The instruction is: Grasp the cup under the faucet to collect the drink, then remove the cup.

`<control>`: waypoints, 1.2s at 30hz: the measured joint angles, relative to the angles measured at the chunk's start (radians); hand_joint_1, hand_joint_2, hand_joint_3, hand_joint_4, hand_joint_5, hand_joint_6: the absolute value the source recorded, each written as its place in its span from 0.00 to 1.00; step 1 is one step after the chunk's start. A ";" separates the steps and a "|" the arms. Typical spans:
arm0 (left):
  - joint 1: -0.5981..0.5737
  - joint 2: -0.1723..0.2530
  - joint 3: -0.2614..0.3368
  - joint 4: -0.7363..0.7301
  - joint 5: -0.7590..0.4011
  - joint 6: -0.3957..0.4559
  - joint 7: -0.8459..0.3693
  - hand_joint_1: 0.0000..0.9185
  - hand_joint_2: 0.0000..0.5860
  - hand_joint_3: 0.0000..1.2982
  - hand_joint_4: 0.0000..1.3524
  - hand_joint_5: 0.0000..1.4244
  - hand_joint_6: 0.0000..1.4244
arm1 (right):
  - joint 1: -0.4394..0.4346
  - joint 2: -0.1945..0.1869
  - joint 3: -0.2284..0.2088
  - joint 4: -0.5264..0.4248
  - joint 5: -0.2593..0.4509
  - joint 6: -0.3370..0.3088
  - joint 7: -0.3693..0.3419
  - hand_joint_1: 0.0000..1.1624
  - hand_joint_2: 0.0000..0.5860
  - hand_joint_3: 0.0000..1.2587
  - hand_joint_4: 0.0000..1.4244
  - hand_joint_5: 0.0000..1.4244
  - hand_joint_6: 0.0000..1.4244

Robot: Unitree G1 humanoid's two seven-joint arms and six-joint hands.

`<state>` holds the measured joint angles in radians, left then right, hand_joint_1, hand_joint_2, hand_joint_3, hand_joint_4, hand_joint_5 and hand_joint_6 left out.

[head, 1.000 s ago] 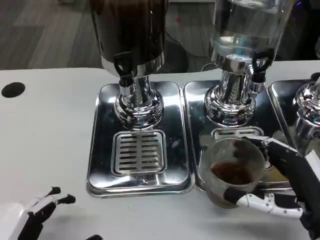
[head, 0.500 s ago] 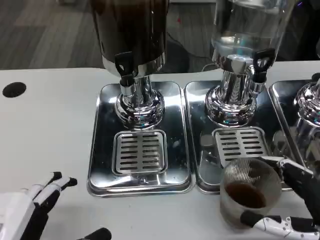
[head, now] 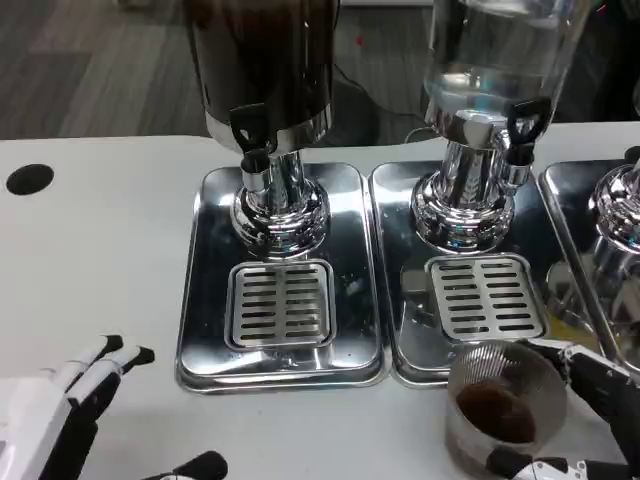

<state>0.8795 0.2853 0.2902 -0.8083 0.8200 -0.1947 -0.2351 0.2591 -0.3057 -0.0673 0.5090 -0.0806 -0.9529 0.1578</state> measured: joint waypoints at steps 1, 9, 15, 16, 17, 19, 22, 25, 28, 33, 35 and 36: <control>0.001 -0.002 0.000 -0.005 0.011 0.003 -0.008 0.00 0.18 0.17 0.05 0.10 0.28 | -0.005 0.001 -0.005 0.020 -0.002 -0.029 -0.004 0.64 0.13 0.38 0.38 0.34 0.14; -0.008 -0.012 -0.014 -0.028 0.018 0.017 -0.033 0.00 0.18 0.17 0.05 0.11 0.29 | -0.032 0.000 -0.032 0.109 -0.044 -0.136 -0.043 0.64 0.13 0.37 0.37 0.33 0.11; -0.010 -0.015 -0.028 -0.030 0.018 0.023 -0.045 0.00 0.18 0.17 0.05 0.11 0.29 | -0.038 -0.010 -0.032 0.155 -0.087 -0.146 -0.054 0.64 0.13 0.37 0.37 0.33 0.11; -0.010 -0.015 -0.028 -0.030 0.018 0.024 -0.046 0.00 0.18 0.17 0.05 0.11 0.29 | -0.039 -0.010 -0.032 0.156 -0.088 -0.147 -0.055 0.64 0.13 0.37 0.37 0.32 0.11; -0.010 -0.015 -0.028 -0.030 0.018 0.026 -0.048 0.00 0.18 0.17 0.05 0.11 0.29 | -0.043 -0.011 -0.031 0.163 -0.092 -0.152 -0.060 0.64 0.13 0.37 0.37 0.32 0.11; -0.009 -0.015 -0.028 -0.034 0.018 0.026 -0.049 0.00 0.18 0.17 0.05 0.11 0.29 | -0.048 -0.011 -0.030 0.177 -0.102 -0.163 -0.073 0.64 0.13 0.37 0.36 0.32 0.11; -0.007 -0.016 -0.028 -0.039 0.017 0.026 -0.049 0.00 0.18 0.17 0.05 0.11 0.29 | -0.056 -0.011 -0.025 0.195 -0.113 -0.176 -0.088 0.64 0.13 0.37 0.35 0.32 0.11; -0.002 -0.017 -0.027 -0.041 0.017 0.026 -0.049 0.00 0.18 0.17 0.05 0.11 0.29 | -0.065 -0.012 -0.017 0.210 -0.121 -0.182 -0.102 0.63 0.13 0.30 0.26 0.28 0.09; 0.008 -0.017 -0.025 -0.042 0.016 0.026 -0.049 0.00 0.18 0.17 0.05 0.11 0.29 | -0.068 -0.016 -0.006 0.218 -0.131 -0.186 -0.109 0.60 0.13 0.21 0.17 0.23 0.07; 0.016 -0.018 -0.023 -0.045 0.016 0.026 -0.049 0.00 0.18 0.17 0.05 0.11 0.29 | -0.068 -0.023 0.011 0.224 -0.150 -0.186 -0.111 0.56 0.15 0.16 0.11 0.19 0.07; 0.016 -0.018 -0.023 -0.047 0.017 0.026 -0.049 0.00 0.18 0.17 0.05 0.11 0.29 | -0.067 -0.026 0.012 0.219 -0.149 -0.186 -0.111 0.55 0.14 0.14 0.10 0.18 0.07; 0.016 -0.018 -0.023 -0.048 0.017 0.026 -0.049 0.00 0.18 0.17 0.05 0.11 0.29 | -0.067 -0.027 0.013 0.213 -0.148 -0.186 -0.111 0.54 0.13 0.13 0.09 0.18 0.07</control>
<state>0.8960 0.2677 0.2667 -0.8561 0.8365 -0.1687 -0.2839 0.1925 -0.3328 -0.0545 0.7220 -0.2282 -1.1386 0.0464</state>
